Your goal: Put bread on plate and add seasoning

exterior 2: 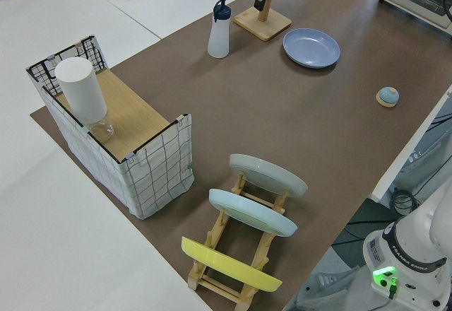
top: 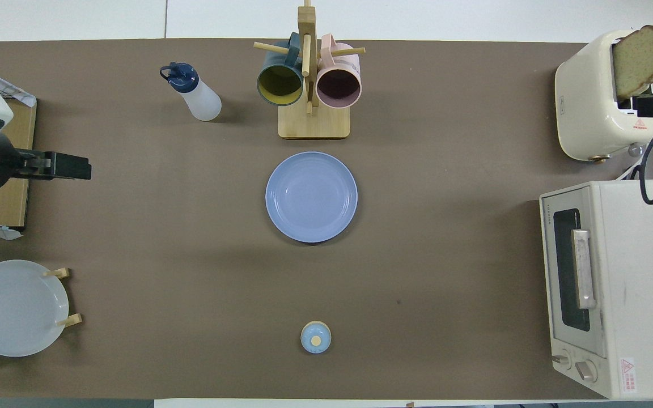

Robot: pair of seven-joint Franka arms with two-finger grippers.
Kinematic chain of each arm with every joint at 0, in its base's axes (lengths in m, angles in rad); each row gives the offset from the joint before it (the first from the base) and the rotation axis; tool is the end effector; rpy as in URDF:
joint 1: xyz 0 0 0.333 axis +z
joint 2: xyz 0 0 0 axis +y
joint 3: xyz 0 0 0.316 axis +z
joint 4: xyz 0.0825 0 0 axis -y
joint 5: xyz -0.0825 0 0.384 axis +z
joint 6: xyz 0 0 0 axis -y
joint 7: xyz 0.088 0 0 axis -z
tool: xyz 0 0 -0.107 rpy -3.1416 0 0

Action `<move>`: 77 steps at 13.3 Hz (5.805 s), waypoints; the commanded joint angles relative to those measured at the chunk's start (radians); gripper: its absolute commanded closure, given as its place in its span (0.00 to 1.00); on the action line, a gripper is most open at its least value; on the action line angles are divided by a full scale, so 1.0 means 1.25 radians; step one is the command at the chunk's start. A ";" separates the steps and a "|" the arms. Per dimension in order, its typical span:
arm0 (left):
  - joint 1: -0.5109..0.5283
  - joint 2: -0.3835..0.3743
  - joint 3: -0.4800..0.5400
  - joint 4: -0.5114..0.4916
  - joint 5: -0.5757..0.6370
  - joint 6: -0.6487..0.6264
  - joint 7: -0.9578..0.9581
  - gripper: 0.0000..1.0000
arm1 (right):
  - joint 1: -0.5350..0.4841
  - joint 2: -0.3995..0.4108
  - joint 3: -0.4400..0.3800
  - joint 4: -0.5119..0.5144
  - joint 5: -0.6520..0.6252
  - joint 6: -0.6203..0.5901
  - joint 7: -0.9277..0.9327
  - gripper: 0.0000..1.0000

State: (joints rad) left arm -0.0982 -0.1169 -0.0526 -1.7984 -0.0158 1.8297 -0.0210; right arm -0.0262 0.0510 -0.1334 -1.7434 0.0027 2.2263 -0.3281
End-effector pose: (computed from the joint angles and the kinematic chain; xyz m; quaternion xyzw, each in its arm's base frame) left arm 0.5322 -0.0836 0.6031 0.9952 -0.0633 0.0733 0.0110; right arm 0.6083 -0.0960 0.5796 0.9732 0.0824 0.2077 0.0538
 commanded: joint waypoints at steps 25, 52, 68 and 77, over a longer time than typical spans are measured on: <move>-0.203 0.319 0.060 -0.348 -0.028 1.107 -0.140 0.00 | -0.002 0.238 0.044 0.381 -0.007 -0.212 -0.112 1.00; -0.576 0.609 0.467 -0.094 -0.233 1.159 -0.141 0.00 | 0.536 0.136 0.094 -0.094 0.047 0.295 0.799 1.00; -0.576 0.630 0.478 -0.072 -0.228 1.129 -0.141 0.45 | 0.574 0.189 0.093 -0.143 0.047 0.397 0.805 1.00; -0.567 0.629 0.476 -0.063 -0.227 1.121 -0.141 1.00 | 0.574 0.173 0.092 -0.192 0.047 0.406 0.810 1.00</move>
State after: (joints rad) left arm -0.8055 0.6561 0.5345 -1.9023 -0.2880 3.2533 -0.1953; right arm 0.6932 0.2928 -0.0197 -1.9430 0.0476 2.7197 0.6724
